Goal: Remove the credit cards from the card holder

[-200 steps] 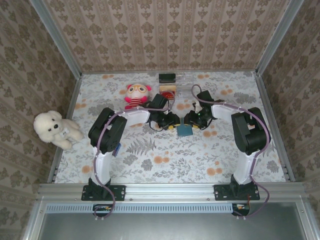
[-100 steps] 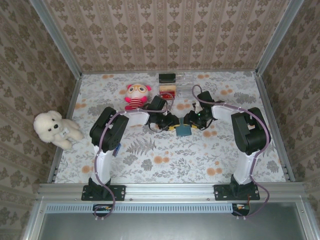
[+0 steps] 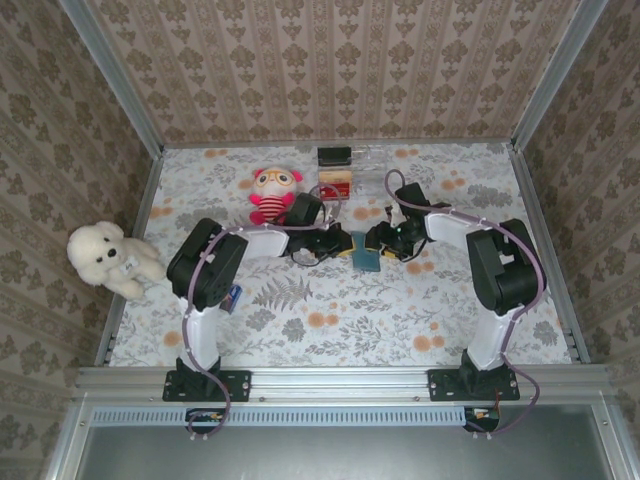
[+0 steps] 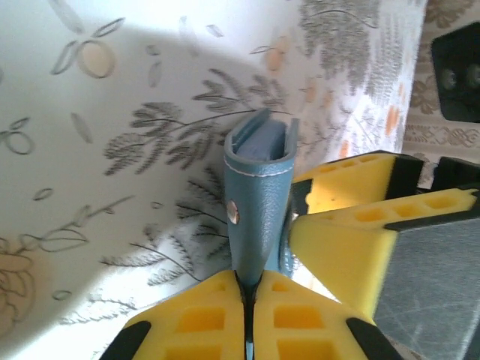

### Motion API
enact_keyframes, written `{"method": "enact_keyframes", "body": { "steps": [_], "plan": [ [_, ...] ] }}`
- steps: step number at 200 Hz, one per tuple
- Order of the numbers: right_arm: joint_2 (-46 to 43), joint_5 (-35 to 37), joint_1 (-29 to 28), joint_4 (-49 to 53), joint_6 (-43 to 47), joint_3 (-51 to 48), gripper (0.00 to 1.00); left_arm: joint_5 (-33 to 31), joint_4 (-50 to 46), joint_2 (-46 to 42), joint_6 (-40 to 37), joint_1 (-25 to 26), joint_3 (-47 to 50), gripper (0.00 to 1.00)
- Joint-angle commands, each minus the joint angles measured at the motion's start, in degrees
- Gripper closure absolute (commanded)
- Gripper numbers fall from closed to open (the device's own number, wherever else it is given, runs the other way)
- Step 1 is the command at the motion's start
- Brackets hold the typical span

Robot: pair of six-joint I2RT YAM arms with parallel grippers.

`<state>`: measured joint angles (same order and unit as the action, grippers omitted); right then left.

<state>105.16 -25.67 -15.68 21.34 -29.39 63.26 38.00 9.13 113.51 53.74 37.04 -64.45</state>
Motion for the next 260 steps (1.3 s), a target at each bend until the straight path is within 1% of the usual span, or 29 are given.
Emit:
{"method": "enact_keyframes", "body": {
  "steps": [1, 18, 53, 83, 112, 132, 169, 171, 175, 202, 242, 260],
  "plan": [
    [-3.8, 2.3, -0.7, 2.9, -0.5, -0.7, 0.40, 0.4, 0.7, -3.9, -3.5, -0.6, 0.4, 0.96],
    [-5.0, 3.0, -1.3, 3.7, -0.2, -0.8, 0.38, -0.3, -1.0, -4.6, -4.5, -0.7, 0.6, 0.96],
    [-4.9, 2.8, -3.4, 4.4, 0.1, -0.5, 0.38, -0.7, -3.9, -5.1, -5.7, -0.7, 0.4, 0.97],
    [-3.6, 4.1, -4.6, 4.8, 0.1, -0.3, 0.40, -0.7, -3.9, -5.0, -5.6, -0.7, 0.2, 0.98],
    [-2.3, 4.7, -5.2, 5.3, 0.5, 0.5, 0.39, -0.6, -4.2, -4.7, -5.7, -0.6, 0.0, 0.99],
    [-1.3, 7.3, -5.5, 6.5, 0.3, 1.9, 0.39, -0.6, -4.6, -4.7, -5.9, -0.6, 0.0, 1.00],
    [-0.4, 13.7, -5.5, 8.6, -1.1, 3.4, 0.43, -0.8, -7.6, -5.0, -6.8, -0.6, -0.6, 1.00],
    [-0.4, 13.9, -5.5, 8.7, -1.2, 3.4, 0.44, -2.1, -7.9, -5.0, -7.0, -0.6, -0.6, 1.00],
    [-0.4, 14.5, -5.5, 8.8, -1.4, 3.4, 0.44, -2.8, -8.7, -5.1, -7.2, -0.6, -0.8, 1.00],
    [-0.8, 18.4, -5.5, 9.1, -2.6, 3.4, 0.50, -3.8, -12.8, -5.4, -9.3, -0.6, -1.5, 1.00],
    [-2.4, 23.4, -5.0, 11.3, -4.6, 2.9, 0.51, -5.1, -15.1, -5.8, -10.9, -0.6, -1.5, 1.00],
    [-2.4, 27.9, -5.0, 12.8, -5.4, 3.3, 0.53, -5.3, -15.4, -5.7, -11.0, -0.6, -1.6, 1.00]
  ]
}}
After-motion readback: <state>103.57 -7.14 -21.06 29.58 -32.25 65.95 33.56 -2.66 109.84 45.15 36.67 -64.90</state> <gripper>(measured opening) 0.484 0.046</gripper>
